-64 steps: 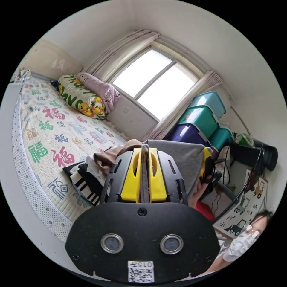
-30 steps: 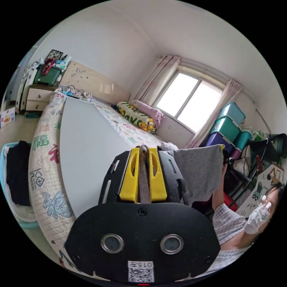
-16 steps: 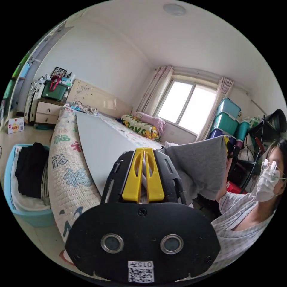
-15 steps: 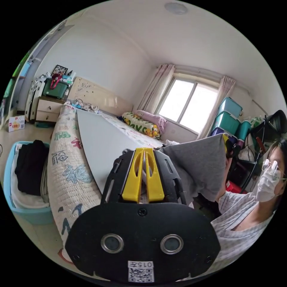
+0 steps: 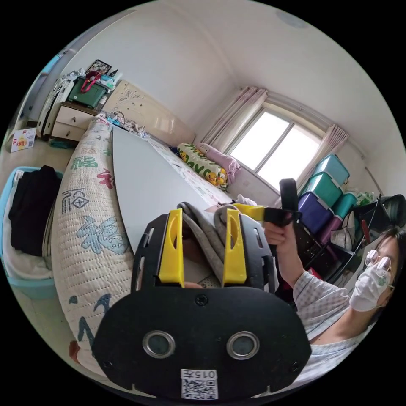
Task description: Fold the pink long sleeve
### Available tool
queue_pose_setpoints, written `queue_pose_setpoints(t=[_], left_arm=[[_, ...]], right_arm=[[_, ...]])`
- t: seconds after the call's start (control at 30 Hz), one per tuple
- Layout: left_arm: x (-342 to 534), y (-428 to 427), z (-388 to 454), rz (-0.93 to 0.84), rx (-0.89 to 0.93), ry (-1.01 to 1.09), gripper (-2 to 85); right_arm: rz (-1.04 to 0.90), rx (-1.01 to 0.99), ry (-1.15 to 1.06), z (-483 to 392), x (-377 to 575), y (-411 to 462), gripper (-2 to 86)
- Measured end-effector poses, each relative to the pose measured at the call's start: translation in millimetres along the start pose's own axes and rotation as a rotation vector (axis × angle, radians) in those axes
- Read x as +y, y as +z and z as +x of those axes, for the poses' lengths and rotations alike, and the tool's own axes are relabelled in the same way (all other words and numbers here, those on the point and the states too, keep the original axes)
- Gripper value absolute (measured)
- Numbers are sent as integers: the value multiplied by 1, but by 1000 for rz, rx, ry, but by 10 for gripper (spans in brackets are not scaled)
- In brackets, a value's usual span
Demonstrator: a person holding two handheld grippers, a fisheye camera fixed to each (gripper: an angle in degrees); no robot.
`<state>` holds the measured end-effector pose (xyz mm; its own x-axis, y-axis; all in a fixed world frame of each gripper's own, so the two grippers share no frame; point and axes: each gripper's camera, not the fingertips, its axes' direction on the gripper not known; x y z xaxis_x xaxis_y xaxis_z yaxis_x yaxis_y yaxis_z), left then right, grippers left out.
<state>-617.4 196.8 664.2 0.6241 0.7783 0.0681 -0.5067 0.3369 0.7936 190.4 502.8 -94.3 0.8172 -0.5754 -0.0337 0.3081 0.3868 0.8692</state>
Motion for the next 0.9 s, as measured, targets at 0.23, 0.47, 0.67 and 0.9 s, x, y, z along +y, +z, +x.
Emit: queue_pose_setpoints(t=[0.23, 0.47, 0.67, 0.9], left_arm=[[-39, 64, 18, -156, 19, 12, 244], [-64, 117, 65, -344, -83, 121, 274], [-74, 102, 106, -266, -131, 247, 114], [-71, 48, 199, -57, -62, 431, 63]], right_arm=[[206, 409, 6, 58, 28, -136, 133], [-21, 280, 176, 160, 45, -124, 195], [-8, 294, 132, 158, 51, -107, 112], [386, 363, -147, 44, 127, -159, 85]])
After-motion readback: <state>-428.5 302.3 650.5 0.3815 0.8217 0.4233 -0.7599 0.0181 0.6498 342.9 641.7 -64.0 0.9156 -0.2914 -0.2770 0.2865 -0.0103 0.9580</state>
